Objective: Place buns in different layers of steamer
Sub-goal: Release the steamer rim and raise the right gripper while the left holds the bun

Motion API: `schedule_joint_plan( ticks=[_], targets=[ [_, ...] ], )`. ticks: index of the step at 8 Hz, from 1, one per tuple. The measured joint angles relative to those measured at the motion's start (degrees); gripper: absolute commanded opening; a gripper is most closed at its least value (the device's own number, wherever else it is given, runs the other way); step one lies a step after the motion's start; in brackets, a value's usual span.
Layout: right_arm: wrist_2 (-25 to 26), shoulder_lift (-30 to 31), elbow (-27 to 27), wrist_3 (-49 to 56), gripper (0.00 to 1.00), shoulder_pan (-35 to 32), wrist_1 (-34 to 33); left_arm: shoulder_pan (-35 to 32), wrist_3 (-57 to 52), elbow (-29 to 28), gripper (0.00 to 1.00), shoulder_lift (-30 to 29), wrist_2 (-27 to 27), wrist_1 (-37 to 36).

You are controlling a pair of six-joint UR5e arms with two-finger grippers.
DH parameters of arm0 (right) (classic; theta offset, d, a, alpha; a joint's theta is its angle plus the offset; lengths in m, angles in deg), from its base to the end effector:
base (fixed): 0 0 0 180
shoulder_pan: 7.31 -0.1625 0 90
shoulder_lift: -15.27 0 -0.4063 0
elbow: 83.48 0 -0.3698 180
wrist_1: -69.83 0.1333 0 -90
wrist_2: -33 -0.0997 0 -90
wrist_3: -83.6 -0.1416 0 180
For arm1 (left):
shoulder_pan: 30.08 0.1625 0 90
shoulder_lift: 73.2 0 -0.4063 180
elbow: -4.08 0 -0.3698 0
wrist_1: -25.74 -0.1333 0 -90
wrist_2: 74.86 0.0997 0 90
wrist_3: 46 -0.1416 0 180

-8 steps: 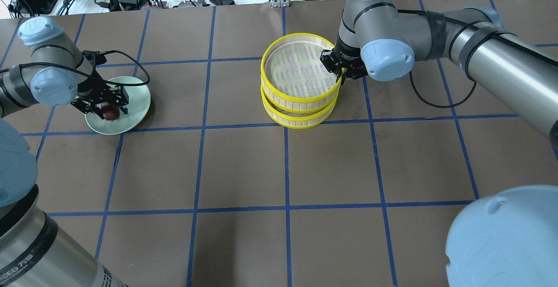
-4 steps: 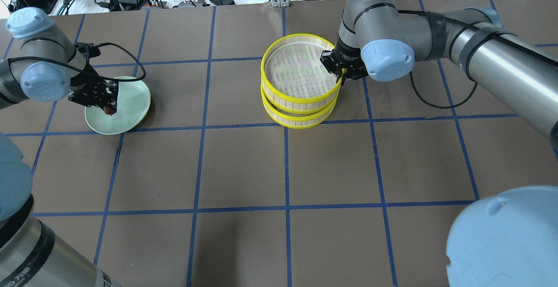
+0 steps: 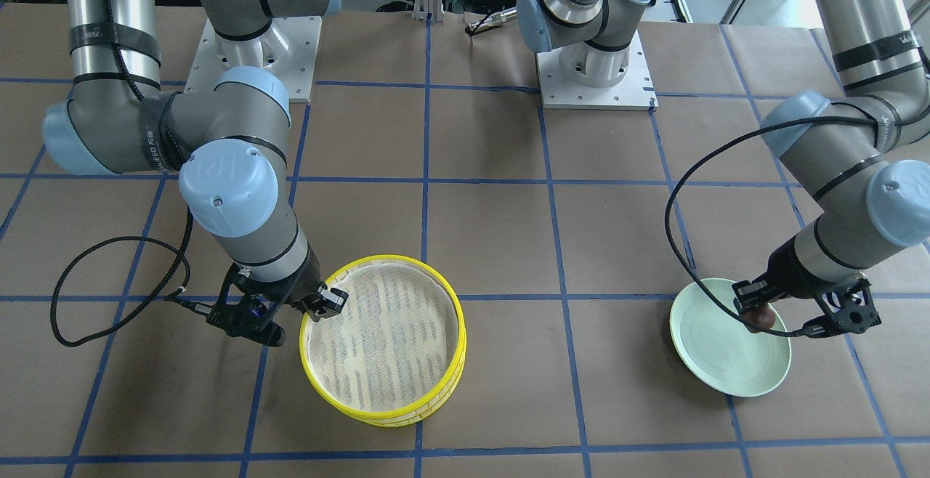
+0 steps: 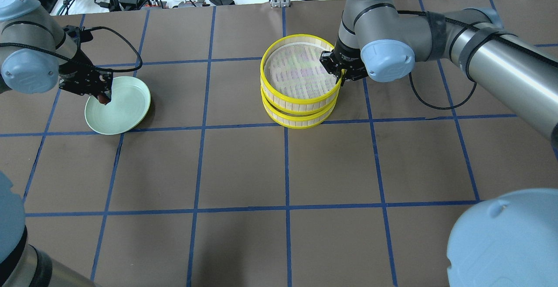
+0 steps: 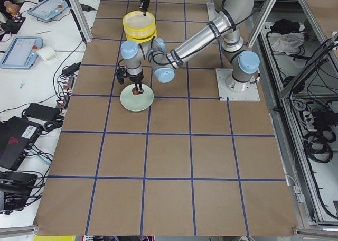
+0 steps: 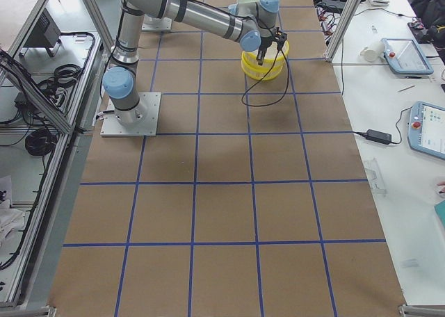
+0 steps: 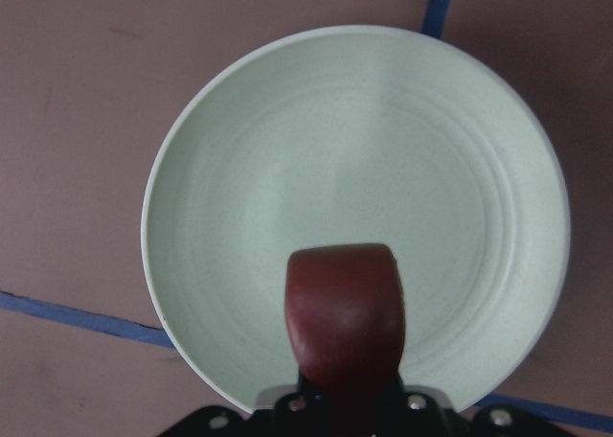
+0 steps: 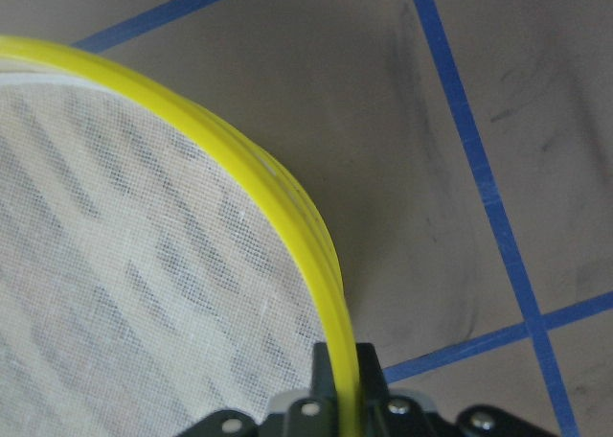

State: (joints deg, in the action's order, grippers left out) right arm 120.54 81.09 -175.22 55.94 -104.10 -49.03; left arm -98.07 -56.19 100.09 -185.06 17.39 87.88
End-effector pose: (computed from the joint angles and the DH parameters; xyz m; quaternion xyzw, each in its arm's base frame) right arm 0.2100 -0.5851 0.2353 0.1805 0.9830 -0.0181 0.0281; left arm 0.0981 -0.5836 0.2252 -0.1029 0.9945 0.0055 0.0188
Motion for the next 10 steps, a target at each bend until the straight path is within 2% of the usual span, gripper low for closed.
schedule_joint_plan(
  ticks=[3,5,8,10],
  targets=[
    [-0.01,0.03,-0.01,-0.02,0.00,-0.06,0.15,-5.78,3.64,-0.42,0.00,4.16,0.19,1.51],
    [-0.07,-0.02,-0.01,-0.03,0.17,-0.06,0.26,-8.78,4.63,-0.80,0.00,6.08,0.35,1.94],
    [-0.10,0.00,-0.01,-0.03,0.42,-0.07,0.36,-9.60,4.51,-0.90,0.00,6.55,0.45,1.92],
    [-0.17,0.06,-0.01,-0.03,0.64,-0.10,0.32,-9.62,4.29,-0.84,0.00,6.09,0.41,1.73]
  ],
)
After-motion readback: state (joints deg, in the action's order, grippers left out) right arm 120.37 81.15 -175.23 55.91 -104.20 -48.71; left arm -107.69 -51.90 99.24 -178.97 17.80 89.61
